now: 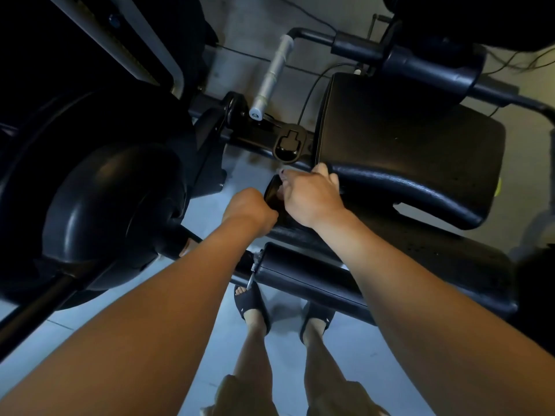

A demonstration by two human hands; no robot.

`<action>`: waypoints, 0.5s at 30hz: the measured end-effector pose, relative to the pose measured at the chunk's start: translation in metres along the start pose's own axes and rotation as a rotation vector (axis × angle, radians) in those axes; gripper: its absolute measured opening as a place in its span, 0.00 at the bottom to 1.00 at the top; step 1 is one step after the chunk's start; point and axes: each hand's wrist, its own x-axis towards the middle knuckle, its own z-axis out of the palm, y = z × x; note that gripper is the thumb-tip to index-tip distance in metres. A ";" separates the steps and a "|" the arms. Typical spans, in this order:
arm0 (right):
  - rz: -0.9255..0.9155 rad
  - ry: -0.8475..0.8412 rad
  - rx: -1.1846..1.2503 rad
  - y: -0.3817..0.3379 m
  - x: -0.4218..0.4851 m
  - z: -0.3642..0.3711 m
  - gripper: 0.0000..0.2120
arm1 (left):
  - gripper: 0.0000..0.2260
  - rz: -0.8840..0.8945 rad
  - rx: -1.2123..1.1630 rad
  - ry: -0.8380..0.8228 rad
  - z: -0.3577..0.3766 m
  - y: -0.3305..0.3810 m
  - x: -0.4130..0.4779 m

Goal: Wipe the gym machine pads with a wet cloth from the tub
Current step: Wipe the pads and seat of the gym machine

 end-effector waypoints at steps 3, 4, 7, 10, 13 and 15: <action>0.064 -0.024 -0.035 0.023 -0.023 -0.007 0.18 | 0.08 -0.007 0.007 0.042 0.006 0.001 -0.002; 0.092 -0.032 -0.051 0.031 -0.030 -0.011 0.19 | 0.09 -0.014 0.010 0.050 0.006 0.001 -0.001; 0.143 -0.022 -0.032 0.034 -0.034 -0.012 0.20 | 0.10 -0.027 0.017 0.051 0.005 0.003 0.001; 0.019 -0.047 0.044 0.011 -0.016 -0.003 0.25 | 0.11 -0.042 0.039 0.043 0.003 0.004 0.004; -0.106 -0.076 0.044 0.013 -0.008 -0.002 0.26 | 0.11 -0.056 0.040 0.052 0.004 0.004 0.008; -0.067 -0.088 0.035 0.033 -0.016 -0.009 0.23 | 0.12 -0.053 0.040 0.059 0.005 0.003 0.008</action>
